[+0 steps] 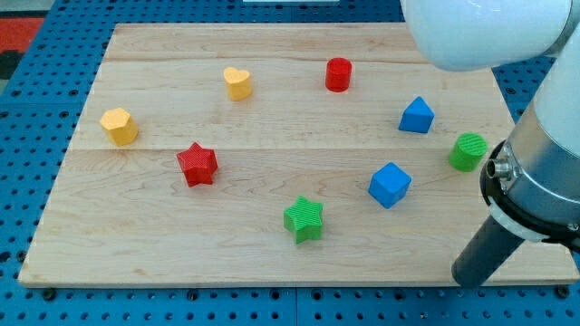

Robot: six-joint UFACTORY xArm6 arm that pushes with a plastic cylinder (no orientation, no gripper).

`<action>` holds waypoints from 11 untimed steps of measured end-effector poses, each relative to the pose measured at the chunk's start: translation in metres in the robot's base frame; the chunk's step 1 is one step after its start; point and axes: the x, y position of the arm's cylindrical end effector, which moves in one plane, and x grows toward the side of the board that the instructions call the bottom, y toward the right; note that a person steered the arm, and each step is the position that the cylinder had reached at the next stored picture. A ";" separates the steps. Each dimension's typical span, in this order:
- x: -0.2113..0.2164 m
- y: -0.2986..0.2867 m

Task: Point your arm at the green circle

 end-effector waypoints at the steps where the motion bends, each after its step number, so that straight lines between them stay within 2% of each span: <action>1: 0.000 0.000; 5: -0.013 -0.004; 6: -0.015 0.023; 8: -0.015 0.024; 9: -0.045 0.042; 10: -0.097 0.042; 11: -0.124 0.024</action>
